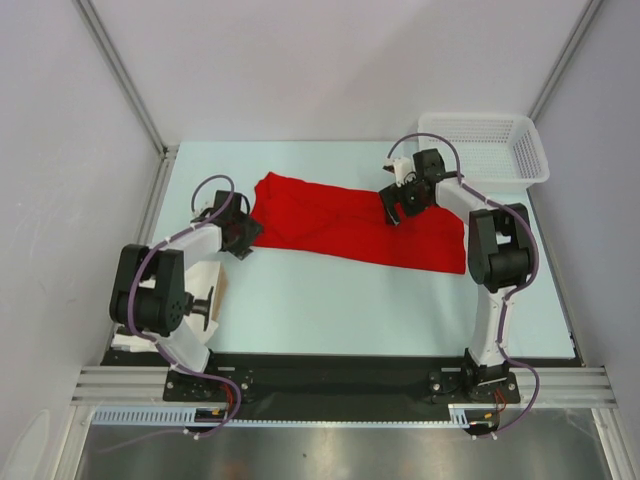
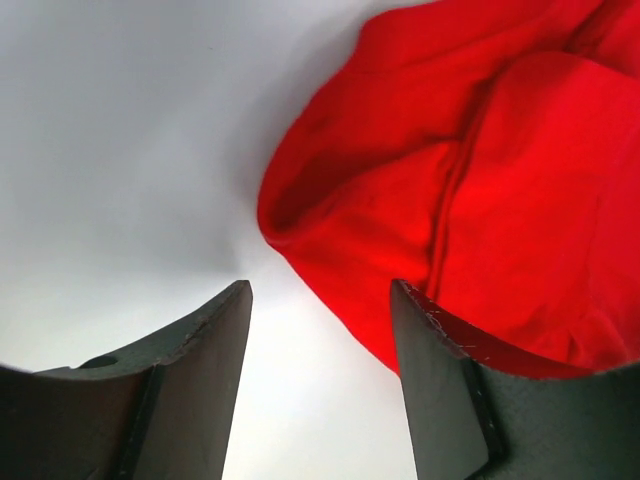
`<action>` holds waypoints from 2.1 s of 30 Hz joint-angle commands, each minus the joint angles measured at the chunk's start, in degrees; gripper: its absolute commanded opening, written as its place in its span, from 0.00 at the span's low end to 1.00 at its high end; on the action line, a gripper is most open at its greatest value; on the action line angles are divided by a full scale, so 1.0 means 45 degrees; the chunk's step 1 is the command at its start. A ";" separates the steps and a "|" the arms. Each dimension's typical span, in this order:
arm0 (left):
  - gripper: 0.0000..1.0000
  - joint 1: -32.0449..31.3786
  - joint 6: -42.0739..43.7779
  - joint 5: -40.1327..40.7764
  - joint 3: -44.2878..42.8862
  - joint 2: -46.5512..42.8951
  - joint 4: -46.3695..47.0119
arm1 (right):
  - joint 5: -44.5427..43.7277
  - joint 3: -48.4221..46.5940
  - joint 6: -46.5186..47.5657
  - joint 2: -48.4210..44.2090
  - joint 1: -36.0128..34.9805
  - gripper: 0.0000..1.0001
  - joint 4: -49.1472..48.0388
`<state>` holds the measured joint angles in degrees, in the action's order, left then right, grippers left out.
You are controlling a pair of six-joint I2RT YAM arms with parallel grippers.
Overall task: Fold and stack the t-shirts
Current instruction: Fold the tshirt
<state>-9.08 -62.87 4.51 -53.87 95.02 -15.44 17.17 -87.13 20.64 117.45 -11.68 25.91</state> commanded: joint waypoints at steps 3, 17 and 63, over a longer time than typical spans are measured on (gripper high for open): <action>0.63 0.0124 -0.0305 0.0657 -0.0530 0.0681 -0.0182 | -0.0145 -0.0111 0.1465 0.0072 -0.0060 0.95 -0.0035; 0.35 0.0416 0.0162 0.0970 -0.1915 0.2125 -0.0123 | 0.0501 0.0788 0.1507 0.0248 0.0018 0.96 -0.0717; 0.56 0.1960 0.6762 -0.4151 -1.4517 0.9102 -0.0081 | -0.3090 -0.1201 -1.0277 -0.0200 -0.6682 1.00 0.3126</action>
<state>-0.49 -37.04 -16.51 -120.75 146.12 -10.17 5.48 -87.57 -32.69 117.67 -42.22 32.14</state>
